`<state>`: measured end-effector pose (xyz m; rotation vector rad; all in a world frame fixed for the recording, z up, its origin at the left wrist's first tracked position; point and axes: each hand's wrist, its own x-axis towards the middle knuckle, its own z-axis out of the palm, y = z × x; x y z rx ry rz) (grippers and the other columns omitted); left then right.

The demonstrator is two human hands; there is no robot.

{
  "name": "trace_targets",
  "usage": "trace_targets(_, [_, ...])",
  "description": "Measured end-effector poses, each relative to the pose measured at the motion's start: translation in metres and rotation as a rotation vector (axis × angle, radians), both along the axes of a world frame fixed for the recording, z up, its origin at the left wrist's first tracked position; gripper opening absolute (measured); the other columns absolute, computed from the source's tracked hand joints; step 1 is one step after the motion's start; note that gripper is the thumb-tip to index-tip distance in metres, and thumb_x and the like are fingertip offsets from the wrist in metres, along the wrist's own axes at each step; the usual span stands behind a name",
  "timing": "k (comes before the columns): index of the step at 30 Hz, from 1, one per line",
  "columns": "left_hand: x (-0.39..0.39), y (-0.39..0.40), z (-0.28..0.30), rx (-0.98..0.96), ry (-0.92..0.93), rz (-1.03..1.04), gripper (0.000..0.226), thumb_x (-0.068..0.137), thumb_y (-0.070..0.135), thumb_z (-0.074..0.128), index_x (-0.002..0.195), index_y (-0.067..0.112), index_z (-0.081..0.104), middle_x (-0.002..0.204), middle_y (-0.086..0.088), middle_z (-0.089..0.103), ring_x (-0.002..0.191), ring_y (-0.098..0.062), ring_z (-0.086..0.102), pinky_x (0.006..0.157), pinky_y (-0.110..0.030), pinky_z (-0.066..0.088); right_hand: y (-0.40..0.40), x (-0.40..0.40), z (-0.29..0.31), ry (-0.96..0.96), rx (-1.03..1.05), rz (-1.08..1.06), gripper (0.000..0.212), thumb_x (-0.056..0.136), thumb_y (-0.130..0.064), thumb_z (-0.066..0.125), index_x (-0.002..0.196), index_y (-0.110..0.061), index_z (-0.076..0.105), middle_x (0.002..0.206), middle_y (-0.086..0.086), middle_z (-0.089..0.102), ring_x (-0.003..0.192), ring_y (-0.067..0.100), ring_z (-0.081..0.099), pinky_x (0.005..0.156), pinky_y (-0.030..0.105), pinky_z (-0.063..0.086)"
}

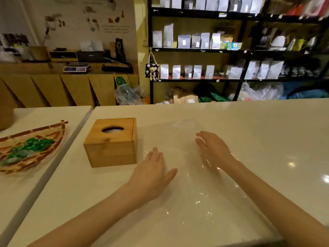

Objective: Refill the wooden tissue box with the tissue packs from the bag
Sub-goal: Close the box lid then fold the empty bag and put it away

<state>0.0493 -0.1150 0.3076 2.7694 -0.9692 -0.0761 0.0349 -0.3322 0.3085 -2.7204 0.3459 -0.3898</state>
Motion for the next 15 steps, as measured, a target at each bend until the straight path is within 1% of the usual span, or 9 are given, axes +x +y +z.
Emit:
trace_targets(2, [0.003,-0.013,-0.015,0.140,0.032,0.065,0.079,0.089,0.057,0.024,0.144,0.002,0.013,0.156,-0.020,0.003,0.145,-0.029,0.002,0.118,-0.038,0.010,-0.021,-0.011,-0.012,0.065,-0.038,-0.053,0.038,0.098,-0.029,0.031,0.112,-0.011,0.062,0.130,0.012,0.056,0.129,0.028,0.043,0.100,0.038,0.038])
trace_targets(5, [0.014,-0.024,-0.025,0.156,0.026,0.118,0.076,0.090,0.057,0.022,0.145,0.006,0.011,0.155,-0.023,0.002,0.144,-0.033,0.002,0.116,-0.042,0.010,-0.041,-0.021,-0.024,0.151,-0.108,-0.195,0.042,0.097,-0.034,0.029,0.112,-0.006,0.056,0.126,0.015,0.054,0.127,0.031,0.041,0.100,0.042,0.035])
trace_targets(6, [0.018,-0.027,-0.024,0.153,0.032,0.124,0.074,0.090,0.057,0.022,0.145,0.009,0.011,0.155,-0.024,0.001,0.144,-0.034,0.002,0.116,-0.043,0.010,-0.045,-0.023,-0.026,0.187,-0.138,-0.246,0.045,0.096,-0.038,0.030,0.116,-0.004,0.052,0.128,0.015,0.052,0.129,0.031,0.038,0.103,0.044,0.032])
trace_targets(8, [0.028,-0.030,-0.022,0.145,0.052,0.140,0.069,0.089,0.056,0.024,0.145,0.017,0.013,0.153,-0.027,0.002,0.143,-0.038,0.002,0.116,-0.046,0.011,-0.050,-0.026,-0.030,0.250,-0.182,-0.331,0.057,0.094,-0.046,0.031,0.125,-0.001,0.046,0.139,0.015,0.043,0.136,0.030,0.027,0.110,0.050,0.020])
trace_targets(10, [0.038,-0.033,-0.017,0.133,0.104,0.159,0.066,0.088,0.056,0.030,0.142,0.019,0.019,0.151,-0.031,0.004,0.142,-0.040,0.004,0.115,-0.046,0.013,-0.054,-0.026,-0.031,0.266,-0.196,-0.365,0.064,0.091,-0.053,0.032,0.129,-0.003,0.045,0.144,0.014,0.038,0.140,0.029,0.020,0.112,0.055,0.011])
trace_targets(11, [0.042,-0.035,-0.015,0.118,0.139,0.170,0.065,0.087,0.055,0.034,0.140,0.018,0.023,0.150,-0.033,0.007,0.141,-0.040,0.005,0.114,-0.046,0.013,-0.055,-0.026,-0.030,0.255,-0.188,-0.366,0.064,0.090,-0.054,0.035,0.128,-0.004,0.046,0.144,0.013,0.040,0.140,0.029,0.021,0.112,0.055,0.011])
trace_targets(12, [0.044,-0.037,-0.012,0.091,0.169,0.180,0.064,0.086,0.054,0.039,0.137,0.018,0.026,0.149,-0.032,0.011,0.141,-0.040,0.008,0.113,-0.046,0.015,-0.057,-0.025,-0.031,0.228,-0.158,-0.361,0.062,0.088,-0.053,0.038,0.126,-0.005,0.049,0.141,0.012,0.043,0.138,0.029,0.025,0.112,0.055,0.015])
trace_targets(14, [0.047,-0.039,-0.010,-0.002,0.197,0.188,0.064,0.083,0.049,0.048,0.136,0.018,0.030,0.148,-0.026,0.022,0.139,-0.037,0.015,0.112,-0.045,0.018,-0.056,-0.023,-0.029,0.128,-0.020,-0.357,0.057,0.083,-0.050,0.050,0.121,-0.008,0.051,0.133,0.010,0.052,0.131,0.030,0.036,0.109,0.051,0.026])
trace_targets(15, [0.048,-0.040,-0.009,-0.083,0.210,0.190,0.064,0.082,0.045,0.053,0.136,0.018,0.031,0.146,-0.021,0.028,0.138,-0.034,0.020,0.112,-0.043,0.021,-0.056,-0.022,-0.029,0.073,0.062,-0.361,0.055,0.081,-0.046,0.055,0.121,-0.009,0.051,0.130,0.010,0.055,0.127,0.030,0.041,0.106,0.048,0.031])
